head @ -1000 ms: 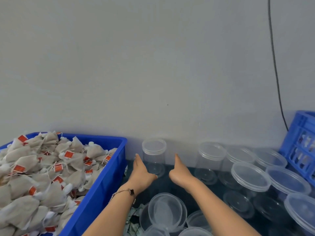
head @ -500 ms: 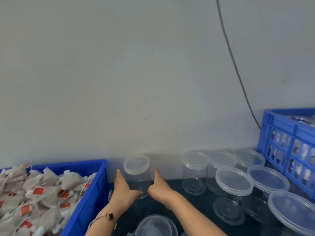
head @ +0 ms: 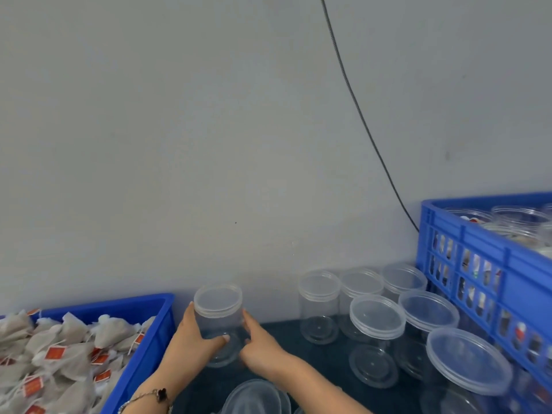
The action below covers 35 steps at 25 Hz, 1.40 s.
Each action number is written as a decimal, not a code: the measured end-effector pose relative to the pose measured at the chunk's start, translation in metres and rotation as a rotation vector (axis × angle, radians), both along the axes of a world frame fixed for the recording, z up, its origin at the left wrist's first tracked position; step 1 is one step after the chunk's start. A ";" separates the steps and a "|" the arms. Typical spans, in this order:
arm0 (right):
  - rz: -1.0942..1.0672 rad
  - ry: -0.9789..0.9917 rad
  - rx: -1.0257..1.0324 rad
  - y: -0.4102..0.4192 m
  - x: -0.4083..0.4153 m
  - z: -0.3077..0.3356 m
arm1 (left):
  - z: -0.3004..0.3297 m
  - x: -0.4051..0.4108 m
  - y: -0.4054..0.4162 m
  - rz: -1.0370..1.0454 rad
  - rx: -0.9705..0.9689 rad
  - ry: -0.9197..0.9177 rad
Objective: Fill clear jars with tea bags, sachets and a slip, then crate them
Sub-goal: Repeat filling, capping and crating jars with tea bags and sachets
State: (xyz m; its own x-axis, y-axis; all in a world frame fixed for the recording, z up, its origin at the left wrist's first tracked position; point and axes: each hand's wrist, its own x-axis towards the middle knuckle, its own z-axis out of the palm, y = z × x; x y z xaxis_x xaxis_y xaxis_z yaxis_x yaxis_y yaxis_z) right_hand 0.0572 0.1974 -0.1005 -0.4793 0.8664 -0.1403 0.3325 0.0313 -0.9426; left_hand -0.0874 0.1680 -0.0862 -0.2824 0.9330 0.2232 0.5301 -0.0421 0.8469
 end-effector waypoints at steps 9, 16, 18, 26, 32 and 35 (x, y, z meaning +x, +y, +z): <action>0.035 0.027 0.025 -0.114 0.036 0.036 | 0.043 0.030 -0.116 0.078 0.106 0.046; 0.003 -0.031 0.062 -0.219 0.079 0.040 | 0.046 0.046 -0.218 -0.055 0.000 0.075; -0.154 -0.059 0.126 -0.240 0.086 0.049 | 0.038 0.054 -0.241 -0.136 0.035 0.197; -0.111 -0.613 0.473 -0.262 0.056 0.090 | 0.037 0.043 -0.261 -0.215 0.074 0.411; -0.132 -0.507 0.462 -0.257 0.048 0.095 | 0.040 0.034 -0.261 -0.193 0.139 0.354; -0.089 -0.462 0.475 -0.251 0.049 0.095 | 0.042 0.032 -0.262 -0.191 0.126 0.406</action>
State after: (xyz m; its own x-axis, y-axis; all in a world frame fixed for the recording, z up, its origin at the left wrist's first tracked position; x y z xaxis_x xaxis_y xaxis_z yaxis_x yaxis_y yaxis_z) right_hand 0.1057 -0.0540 -0.0057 -0.3856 0.9180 0.0926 0.7190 0.3619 -0.5934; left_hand -0.0558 -0.0938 -0.0444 0.0258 0.9184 0.3948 0.7902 -0.2606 0.5547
